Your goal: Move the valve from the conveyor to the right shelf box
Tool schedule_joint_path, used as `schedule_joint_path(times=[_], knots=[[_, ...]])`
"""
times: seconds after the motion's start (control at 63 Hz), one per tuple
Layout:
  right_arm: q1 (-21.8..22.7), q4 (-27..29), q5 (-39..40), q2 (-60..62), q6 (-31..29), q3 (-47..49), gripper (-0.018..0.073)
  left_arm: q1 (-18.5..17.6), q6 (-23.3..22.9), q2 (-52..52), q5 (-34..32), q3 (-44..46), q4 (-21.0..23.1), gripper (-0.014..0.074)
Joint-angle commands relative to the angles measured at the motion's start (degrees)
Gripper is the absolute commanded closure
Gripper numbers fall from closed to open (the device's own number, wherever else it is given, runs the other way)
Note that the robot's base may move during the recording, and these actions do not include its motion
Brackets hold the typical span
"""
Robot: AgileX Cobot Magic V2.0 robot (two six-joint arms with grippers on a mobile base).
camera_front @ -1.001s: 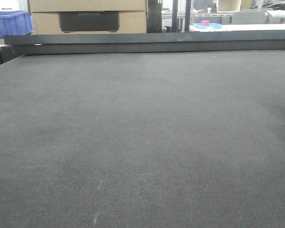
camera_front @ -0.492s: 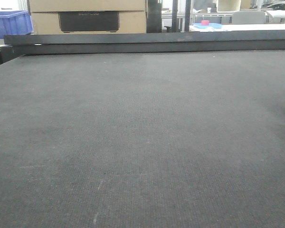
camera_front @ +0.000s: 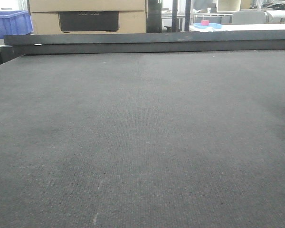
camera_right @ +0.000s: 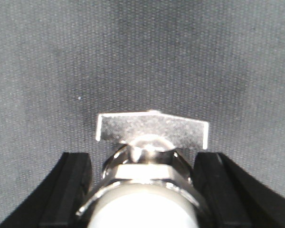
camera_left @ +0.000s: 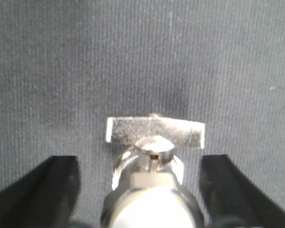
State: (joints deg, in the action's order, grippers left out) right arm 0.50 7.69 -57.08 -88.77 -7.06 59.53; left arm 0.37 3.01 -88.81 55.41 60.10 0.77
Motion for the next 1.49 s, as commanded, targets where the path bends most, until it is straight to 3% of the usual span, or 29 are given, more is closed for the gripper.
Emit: schedule_joint_path(times=[0.0,0.175,0.572,0.921,1.144,1.477], knots=[[0.3,0.6,1.0,0.1,-0.4,-0.2,0.0722,-0.4,-0.1,-0.1,1.6,-0.1,0.6,0.0318],[0.3,0.6,1.7,0.1,-0.4,-0.2,0.0722,-0.4,-0.1,-0.1,2.3,-0.1,0.6,0.0706],[0.3,5.1,6.2,10.9,-0.4,0.0,0.0722,-0.4,0.0,6.8,0.6,0.2,0.6,0.0708],[0.3,5.1,16.2,24.6,-0.4,-0.4,0.0722,-0.4,0.0,25.8,-11.5,-0.9,0.6,0.0708],[0.3,5.1,26.8,31.1,-0.4,-5.4,0.0722,-0.4,-0.1,38.0,-20.8,-8.0,1.5,0.0708],[0.3,5.1,36.5,43.4,-0.4,-16.4,0.0722,-0.4,-0.1,54.0,-23.9,-17.7,2.5,0.0708]])
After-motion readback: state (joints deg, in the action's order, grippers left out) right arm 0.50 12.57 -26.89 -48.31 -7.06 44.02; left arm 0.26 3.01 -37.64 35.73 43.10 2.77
